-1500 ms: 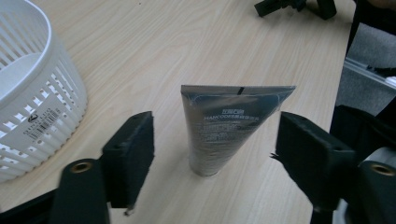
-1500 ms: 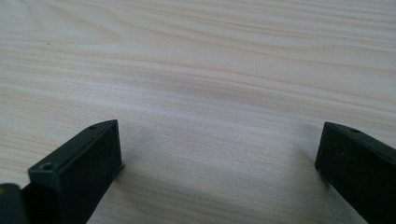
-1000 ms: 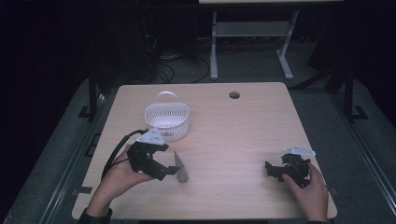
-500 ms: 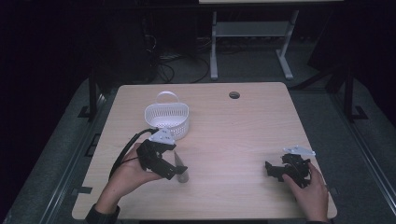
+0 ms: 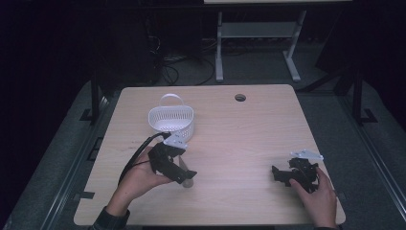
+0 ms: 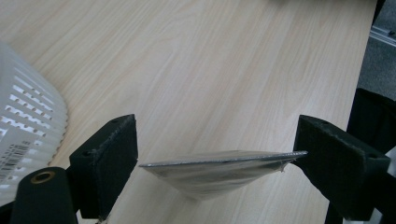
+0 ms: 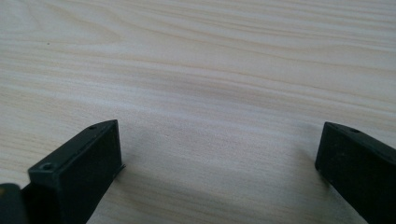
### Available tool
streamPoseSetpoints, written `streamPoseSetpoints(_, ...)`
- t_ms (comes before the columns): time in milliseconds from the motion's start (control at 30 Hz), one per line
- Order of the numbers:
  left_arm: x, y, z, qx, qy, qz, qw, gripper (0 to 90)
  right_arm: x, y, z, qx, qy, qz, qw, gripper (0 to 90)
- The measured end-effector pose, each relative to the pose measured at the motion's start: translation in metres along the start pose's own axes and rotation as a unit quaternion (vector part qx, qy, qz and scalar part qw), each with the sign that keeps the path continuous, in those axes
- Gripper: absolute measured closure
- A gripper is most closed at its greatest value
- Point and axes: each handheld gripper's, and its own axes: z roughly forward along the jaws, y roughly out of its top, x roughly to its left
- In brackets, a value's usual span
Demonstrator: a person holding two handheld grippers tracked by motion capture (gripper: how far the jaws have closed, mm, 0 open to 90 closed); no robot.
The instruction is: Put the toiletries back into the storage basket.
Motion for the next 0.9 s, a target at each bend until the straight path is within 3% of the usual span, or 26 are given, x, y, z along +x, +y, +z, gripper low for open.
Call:
streamPoseSetpoints(200,-0.0025,0.0006,0.0050,0.002,0.001,-0.002,1.0000,14.5,0.0000,0.0000,0.0000,0.000,0.000,0.000,1.0000,0.0)
streamPoseSetpoints(433,-0.0038,0.0000,0.0029,0.006,0.014,-0.001,0.9999,21.9,0.0000,0.0000,0.0000,0.000,0.000,0.000,1.0000,0.0)
streamPoseSetpoints(600,-0.0020,-0.0018,0.0016,0.008,0.009,-0.003,0.9999,28.0,0.0000,0.0000,0.0000,0.000,0.000,0.000,1.0000,0.0)
streamPoseSetpoints(900,-0.0017,-0.0026,0.0010,0.009,0.007,-0.001,0.9999,29.3,0.0000,0.0000,0.0000,0.000,0.000,0.000,1.0000,0.0)
